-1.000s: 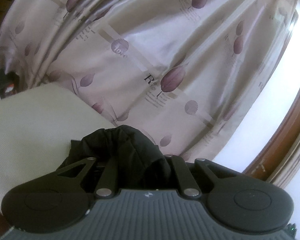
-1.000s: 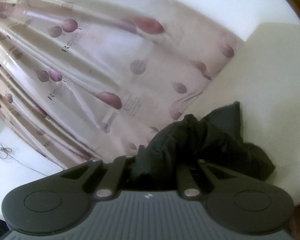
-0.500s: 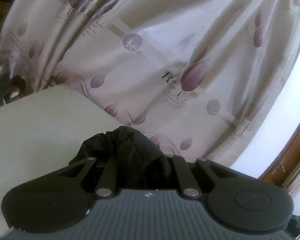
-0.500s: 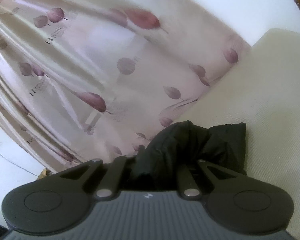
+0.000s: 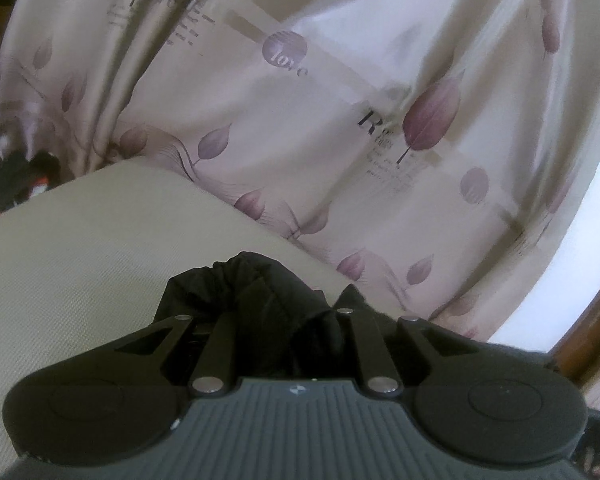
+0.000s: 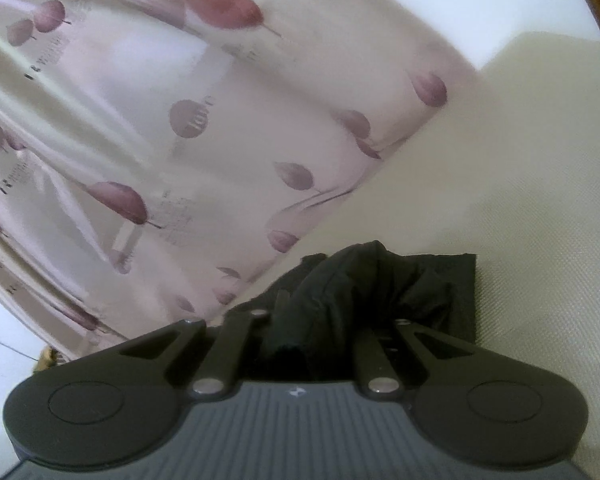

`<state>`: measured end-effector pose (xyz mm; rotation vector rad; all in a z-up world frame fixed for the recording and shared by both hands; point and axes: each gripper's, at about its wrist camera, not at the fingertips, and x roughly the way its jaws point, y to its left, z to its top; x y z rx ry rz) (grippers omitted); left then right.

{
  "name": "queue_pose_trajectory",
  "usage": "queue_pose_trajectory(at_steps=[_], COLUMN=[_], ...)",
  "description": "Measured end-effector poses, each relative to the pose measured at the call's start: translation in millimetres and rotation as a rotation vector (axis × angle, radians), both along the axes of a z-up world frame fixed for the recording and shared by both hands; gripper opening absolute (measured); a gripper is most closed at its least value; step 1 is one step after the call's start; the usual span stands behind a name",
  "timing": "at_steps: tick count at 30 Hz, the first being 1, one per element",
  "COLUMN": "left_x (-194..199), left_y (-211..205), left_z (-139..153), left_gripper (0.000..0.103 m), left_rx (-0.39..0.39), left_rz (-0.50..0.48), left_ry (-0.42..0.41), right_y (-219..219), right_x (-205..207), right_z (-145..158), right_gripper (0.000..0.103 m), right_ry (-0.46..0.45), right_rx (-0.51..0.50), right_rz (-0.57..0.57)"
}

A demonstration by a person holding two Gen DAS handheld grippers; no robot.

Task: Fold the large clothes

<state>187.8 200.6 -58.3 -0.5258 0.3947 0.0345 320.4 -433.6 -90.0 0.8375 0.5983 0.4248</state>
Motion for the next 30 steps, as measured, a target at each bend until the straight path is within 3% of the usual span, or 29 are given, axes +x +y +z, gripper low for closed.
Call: queue_pose_trajectory(at_steps=[12, 30], left_x=[31, 56], left_y=[-18, -24], left_z=[-20, -38], left_gripper=[0.02, 0.021], left_rx=[0.133, 0.187], left_rz=[0.03, 0.044], left_ry=[0.074, 0.137], right_y=[12, 24], right_x=[25, 37], right_z=[-35, -51], right_gripper=[0.008, 0.008], right_ry=[0.058, 0.086], right_rx=[-0.052, -0.128], right_rz=[-0.038, -0.042])
